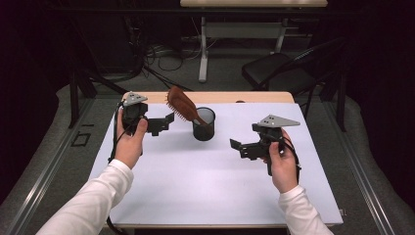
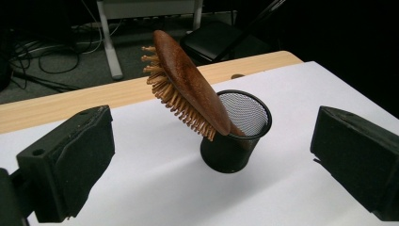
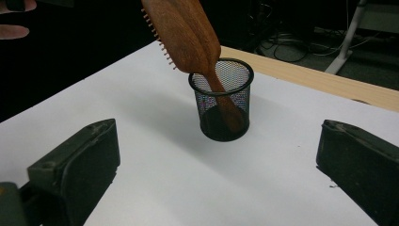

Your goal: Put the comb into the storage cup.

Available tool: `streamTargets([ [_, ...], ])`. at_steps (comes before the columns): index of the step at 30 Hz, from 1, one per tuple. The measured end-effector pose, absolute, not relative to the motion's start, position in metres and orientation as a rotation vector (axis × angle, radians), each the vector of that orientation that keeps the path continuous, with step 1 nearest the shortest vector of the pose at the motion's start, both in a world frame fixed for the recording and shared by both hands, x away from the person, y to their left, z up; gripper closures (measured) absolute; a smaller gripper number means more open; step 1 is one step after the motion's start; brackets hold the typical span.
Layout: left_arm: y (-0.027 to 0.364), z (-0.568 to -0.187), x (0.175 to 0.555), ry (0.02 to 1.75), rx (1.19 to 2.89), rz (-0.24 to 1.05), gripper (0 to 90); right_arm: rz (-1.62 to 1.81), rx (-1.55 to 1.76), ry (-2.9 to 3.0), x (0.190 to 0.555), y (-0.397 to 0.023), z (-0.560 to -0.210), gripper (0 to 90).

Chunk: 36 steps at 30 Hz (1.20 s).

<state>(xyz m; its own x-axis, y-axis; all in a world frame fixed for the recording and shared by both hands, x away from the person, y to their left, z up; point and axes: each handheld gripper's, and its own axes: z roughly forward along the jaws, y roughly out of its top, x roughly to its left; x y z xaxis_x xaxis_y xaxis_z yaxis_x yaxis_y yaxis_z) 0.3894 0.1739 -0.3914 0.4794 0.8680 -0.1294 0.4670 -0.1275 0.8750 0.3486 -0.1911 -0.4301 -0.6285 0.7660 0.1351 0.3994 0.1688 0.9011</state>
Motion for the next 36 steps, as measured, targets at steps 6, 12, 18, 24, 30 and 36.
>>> streamTargets([
  [6, 0.173, -0.391, 0.388, 1.122, 1.778, 0.520, 0.5, 1.448, 1.108, 2.103, 0.349, -0.192, -0.430, 0.0],
  [12, 0.172, -0.392, 0.386, 1.118, 1.780, 0.522, 0.5, 1.444, 1.106, 2.103, 0.349, -0.192, -0.430, 0.0],
  [18, 0.173, -0.392, 0.385, 1.116, 1.782, 0.522, 0.5, 1.405, 1.098, 2.125, 0.349, -0.189, -0.433, 0.0],
  [24, 0.174, -0.390, 0.384, 1.111, 1.782, 0.523, 0.5, 1.381, 1.099, 2.153, 0.350, -0.190, -0.433, 0.0],
  [30, 0.177, -0.389, 0.380, 1.104, 1.782, 0.521, 0.6, 1.312, 1.089, 2.172, 0.349, -0.196, -0.433, 0.0],
  [36, 0.181, -0.389, 0.375, 1.095, 1.776, 0.517, 0.5, 1.255, 1.089, 2.196, 0.346, -0.203, -0.433, 0.0],
])
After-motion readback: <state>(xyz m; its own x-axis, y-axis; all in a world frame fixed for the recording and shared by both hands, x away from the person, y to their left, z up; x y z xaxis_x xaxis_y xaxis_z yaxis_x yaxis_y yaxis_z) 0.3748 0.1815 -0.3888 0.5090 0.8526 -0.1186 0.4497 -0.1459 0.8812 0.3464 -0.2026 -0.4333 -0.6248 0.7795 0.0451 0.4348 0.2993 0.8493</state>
